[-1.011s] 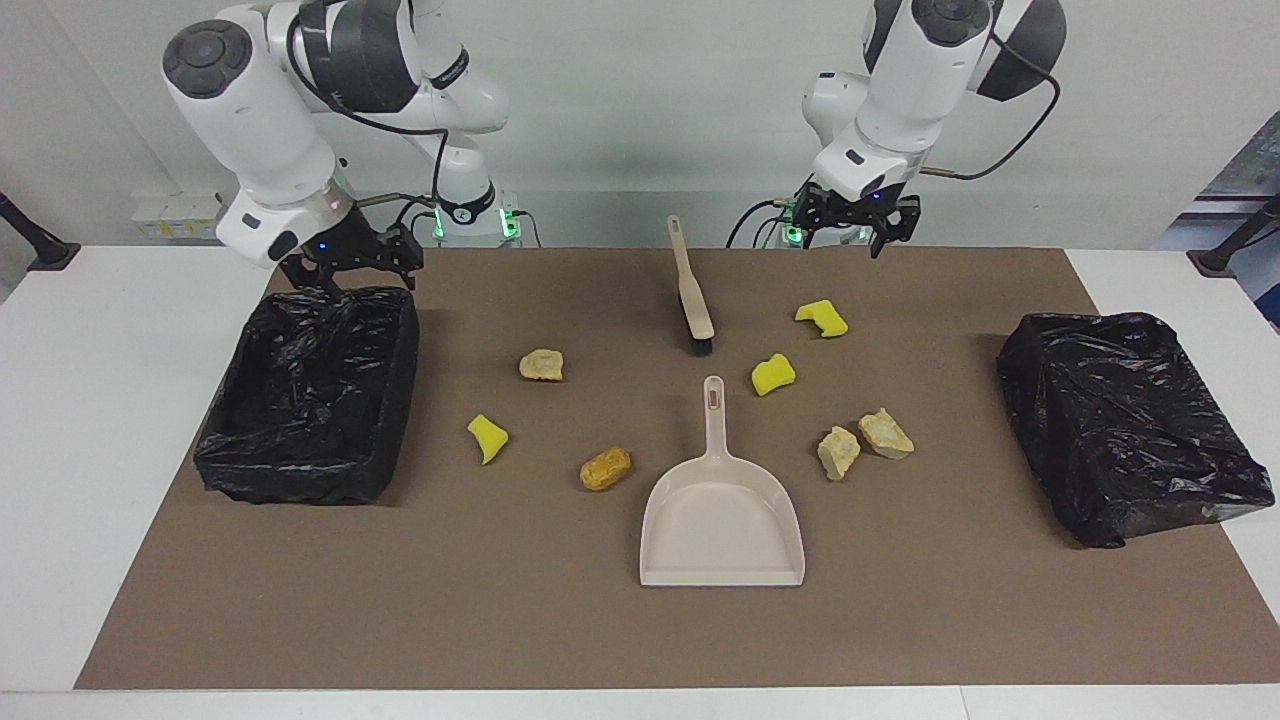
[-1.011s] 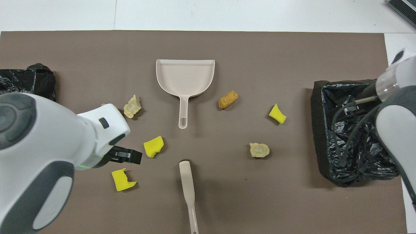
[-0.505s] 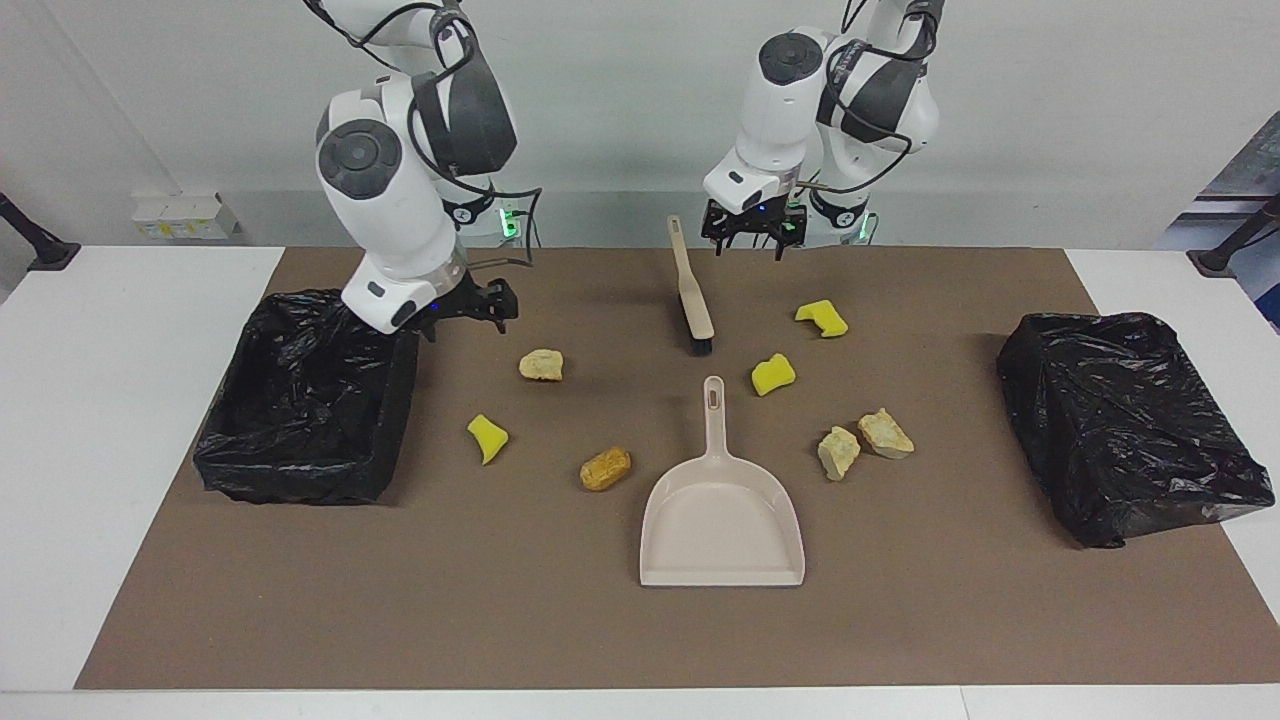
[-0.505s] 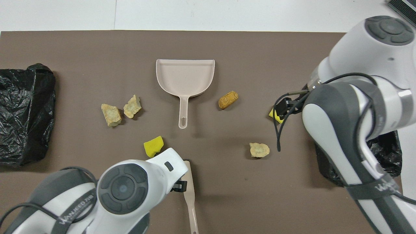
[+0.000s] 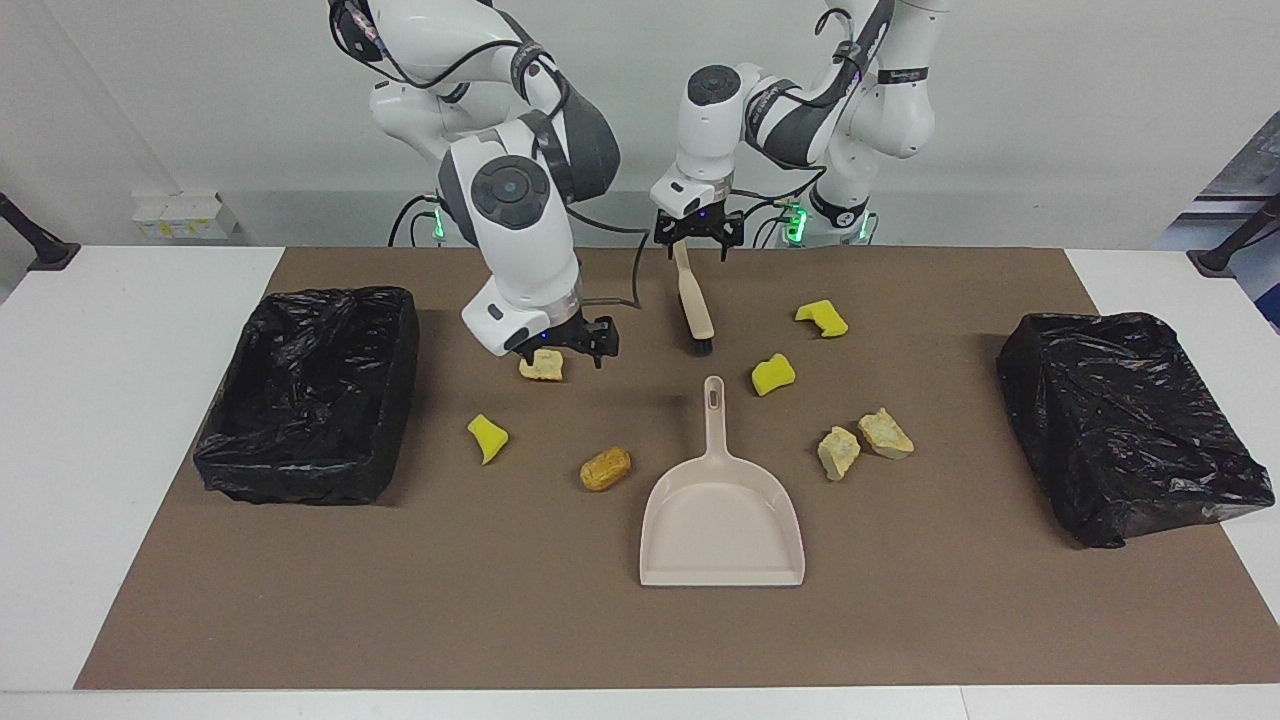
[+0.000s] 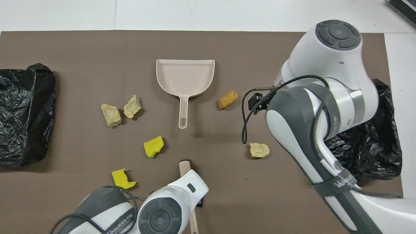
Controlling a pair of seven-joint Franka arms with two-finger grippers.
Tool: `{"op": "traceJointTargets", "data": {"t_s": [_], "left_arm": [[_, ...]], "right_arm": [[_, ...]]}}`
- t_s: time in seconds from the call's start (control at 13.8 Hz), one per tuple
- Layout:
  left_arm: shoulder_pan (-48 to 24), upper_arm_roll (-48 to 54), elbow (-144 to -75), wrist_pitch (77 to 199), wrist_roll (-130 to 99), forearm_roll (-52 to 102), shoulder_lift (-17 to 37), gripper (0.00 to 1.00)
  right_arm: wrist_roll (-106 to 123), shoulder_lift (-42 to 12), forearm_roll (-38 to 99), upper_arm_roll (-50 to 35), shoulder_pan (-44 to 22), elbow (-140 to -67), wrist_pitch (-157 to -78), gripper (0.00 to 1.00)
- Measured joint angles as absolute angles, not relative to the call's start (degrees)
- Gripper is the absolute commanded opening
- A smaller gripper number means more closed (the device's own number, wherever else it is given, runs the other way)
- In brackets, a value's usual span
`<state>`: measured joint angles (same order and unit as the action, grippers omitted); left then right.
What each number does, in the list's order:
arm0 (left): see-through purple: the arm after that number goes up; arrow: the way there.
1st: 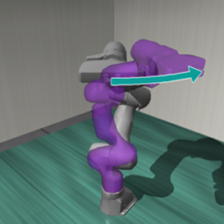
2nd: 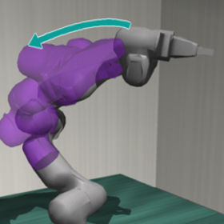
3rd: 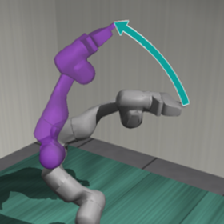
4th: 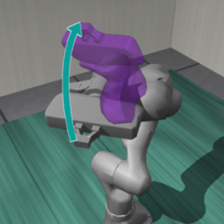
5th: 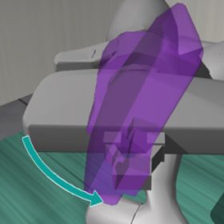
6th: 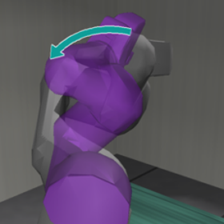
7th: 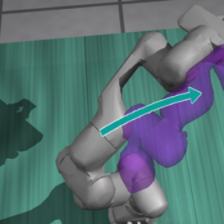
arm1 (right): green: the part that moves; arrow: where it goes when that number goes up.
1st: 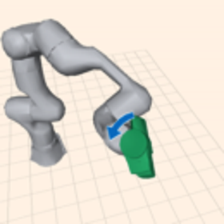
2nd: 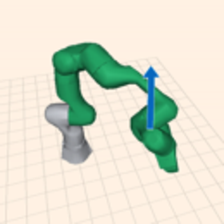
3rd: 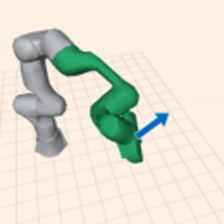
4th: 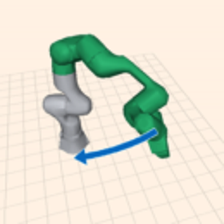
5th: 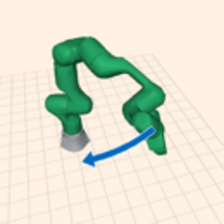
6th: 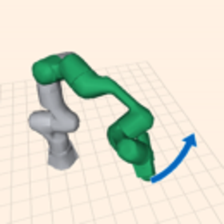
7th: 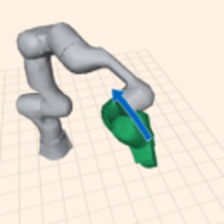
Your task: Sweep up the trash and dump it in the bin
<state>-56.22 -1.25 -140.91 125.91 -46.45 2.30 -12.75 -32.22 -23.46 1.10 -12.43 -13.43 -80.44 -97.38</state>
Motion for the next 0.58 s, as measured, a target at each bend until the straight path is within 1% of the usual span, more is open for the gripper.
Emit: {"op": "traceJointTargets", "data": {"t_s": [0.22, 0.43, 0.51, 0.58], "left_arm": [[-58.61, -1.23, -143.67, 129.54, -48.39, 2.3, -12.21, 1.0], [-59.27, -1.27, -143.84, 129.92, -48.56, 2.3, -11.28, 1.0], [-59.56, -1.3, -143.93, 129.93, -48.56, 2.3, -11.08, 0.96], [-59.89, -1.27, -144.07, 129.97, -48.62, 2.3, -10.99, 0.87]], "right_arm": [[-37.73, -26.33, 1.09, -12.44, -16.36, -79.02, -100.78, 1.0], [-43.57, -28.86, 1.03, -12.41, -20.22, -78.74, -105.16, 1.0], [-45.45, -29.93, 0.88, -12.39, -21.5, -78.68, -106.75, 1.0], [-47.46, -31.33, 0.35, -12.33, -22.92, -78.36, -108.33, 1.0]]}}
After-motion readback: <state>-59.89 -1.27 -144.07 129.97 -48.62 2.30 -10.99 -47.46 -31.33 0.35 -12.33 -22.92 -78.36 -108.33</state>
